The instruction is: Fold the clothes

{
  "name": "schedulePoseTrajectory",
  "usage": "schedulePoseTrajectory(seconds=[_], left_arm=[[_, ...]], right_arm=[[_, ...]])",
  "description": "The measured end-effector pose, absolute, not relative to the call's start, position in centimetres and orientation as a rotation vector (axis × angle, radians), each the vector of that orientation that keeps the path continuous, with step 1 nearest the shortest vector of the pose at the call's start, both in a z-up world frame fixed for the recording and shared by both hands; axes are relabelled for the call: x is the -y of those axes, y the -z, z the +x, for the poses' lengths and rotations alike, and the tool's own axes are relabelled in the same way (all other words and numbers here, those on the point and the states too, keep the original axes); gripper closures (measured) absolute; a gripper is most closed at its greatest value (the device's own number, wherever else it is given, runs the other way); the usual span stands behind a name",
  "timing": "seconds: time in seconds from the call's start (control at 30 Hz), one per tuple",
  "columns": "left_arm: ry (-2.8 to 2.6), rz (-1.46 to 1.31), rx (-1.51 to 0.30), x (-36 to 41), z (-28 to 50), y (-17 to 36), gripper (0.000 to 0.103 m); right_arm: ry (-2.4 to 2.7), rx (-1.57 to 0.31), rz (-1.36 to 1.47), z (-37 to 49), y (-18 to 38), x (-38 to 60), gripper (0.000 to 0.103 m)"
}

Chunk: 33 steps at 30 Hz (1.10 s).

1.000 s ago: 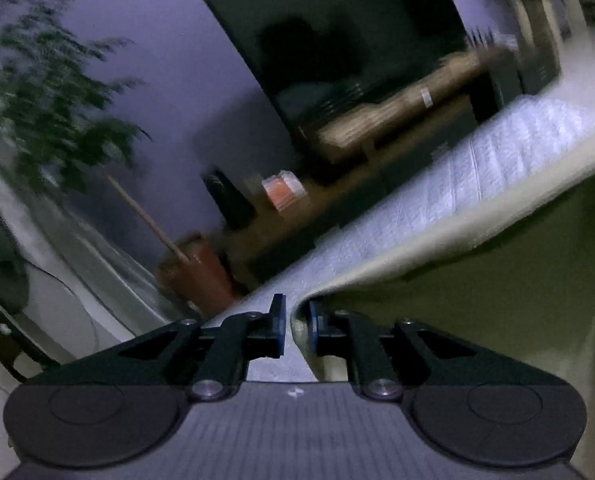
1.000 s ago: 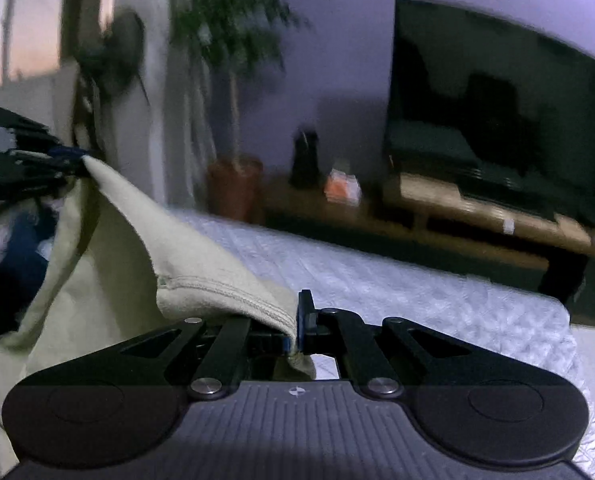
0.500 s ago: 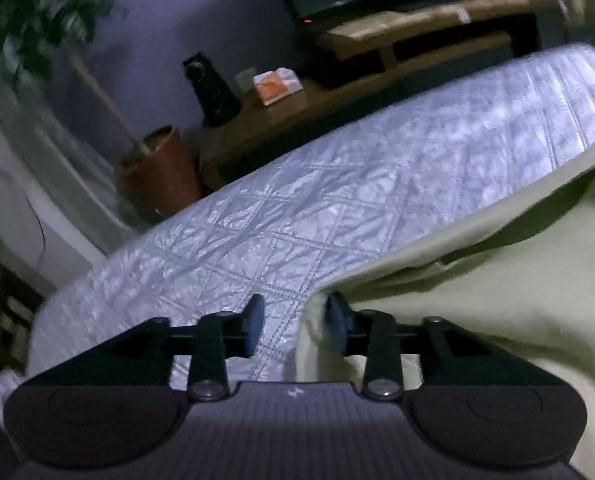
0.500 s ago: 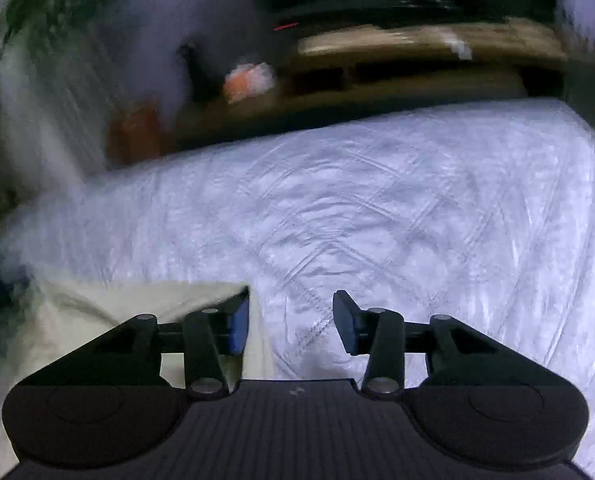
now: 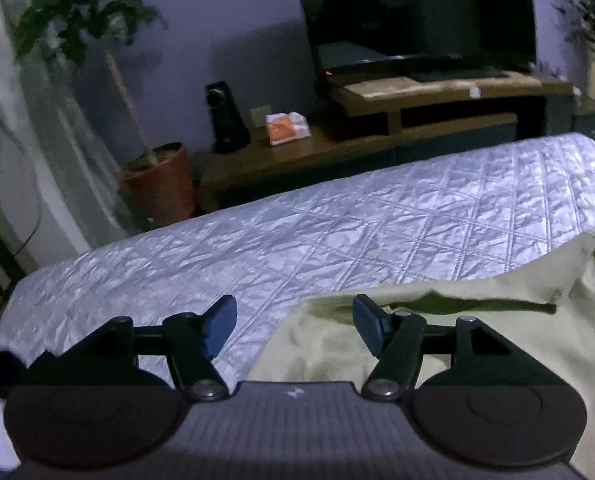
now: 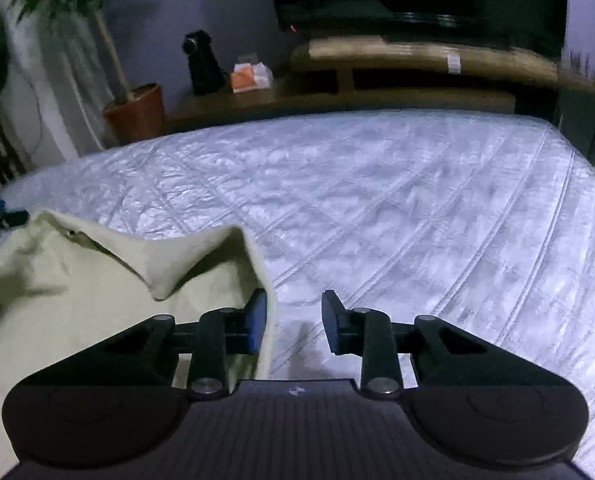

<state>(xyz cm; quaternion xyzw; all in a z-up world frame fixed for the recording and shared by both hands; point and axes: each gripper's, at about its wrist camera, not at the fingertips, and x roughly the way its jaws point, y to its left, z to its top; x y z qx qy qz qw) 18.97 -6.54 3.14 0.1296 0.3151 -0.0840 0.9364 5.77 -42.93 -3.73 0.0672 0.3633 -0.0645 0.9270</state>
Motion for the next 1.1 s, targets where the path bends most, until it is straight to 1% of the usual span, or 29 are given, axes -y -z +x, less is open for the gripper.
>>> schedulePoseTrajectory(seconds=[0.1, 0.2, 0.33, 0.4, 0.53, 0.57, 0.67, 0.7, 0.77, 0.87, 0.9, 0.93, 1.1], left_arm=[[0.134, 0.202, -0.635, 5.7, 17.8, -2.8, 0.040], [0.112, 0.162, -0.623, 5.3, 16.3, -2.4, 0.040], [0.163, 0.218, -0.581, 6.4, 14.6, -1.6, 0.041], [0.199, 0.224, -0.567, 7.4, 14.1, -1.5, 0.041], [0.335, 0.196, -0.581, 8.8, 13.2, -1.2, 0.040], [0.350, 0.221, -0.578, 9.2, 12.9, -0.9, 0.040], [0.372, 0.256, -0.574, 9.7, 12.5, -0.5, 0.040], [0.386, 0.242, -0.582, 9.6, 12.6, -0.5, 0.040], [0.415, 0.211, -0.605, 9.3, 12.8, -0.6, 0.040], [0.443, 0.214, -0.608, 9.6, 12.8, -0.4, 0.040], [0.450, 0.219, -0.607, 9.7, 12.7, -0.3, 0.040], [0.456, 0.224, -0.605, 9.9, 12.7, -0.3, 0.040], [0.485, 0.278, -0.604, 11.2, 11.5, 0.3, 0.040]], right_arm=[[0.046, -0.704, -0.055, 6.3, 2.5, 40.7, 0.065], [-0.037, -0.716, -0.226, 8.9, 2.4, 38.2, 0.064], [-0.139, -0.790, -0.445, 11.2, 4.1, 34.6, 0.064], [-0.112, -0.786, -0.472, 12.5, 4.7, 34.1, 0.065], [0.103, -0.764, -0.299, 16.6, 4.4, 37.1, 0.064], [0.174, -0.764, -0.242, 17.4, 4.4, 38.3, 0.057], [0.282, -0.694, 0.095, 17.0, 2.9, 42.9, 0.058], [0.299, -0.656, 0.188, 15.8, 2.2, 44.3, 0.057], [0.302, -0.639, 0.248, 12.8, 1.3, 45.7, 0.051], [0.265, -0.701, 0.271, 6.6, 1.4, 47.5, 0.052], [0.245, -0.729, 0.312, 4.1, 1.9, 47.9, 0.054], [0.224, -0.754, 0.363, 1.8, 2.5, 48.2, 0.054], [0.049, -0.838, 0.428, -3.8, 4.5, 44.1, 0.054]])
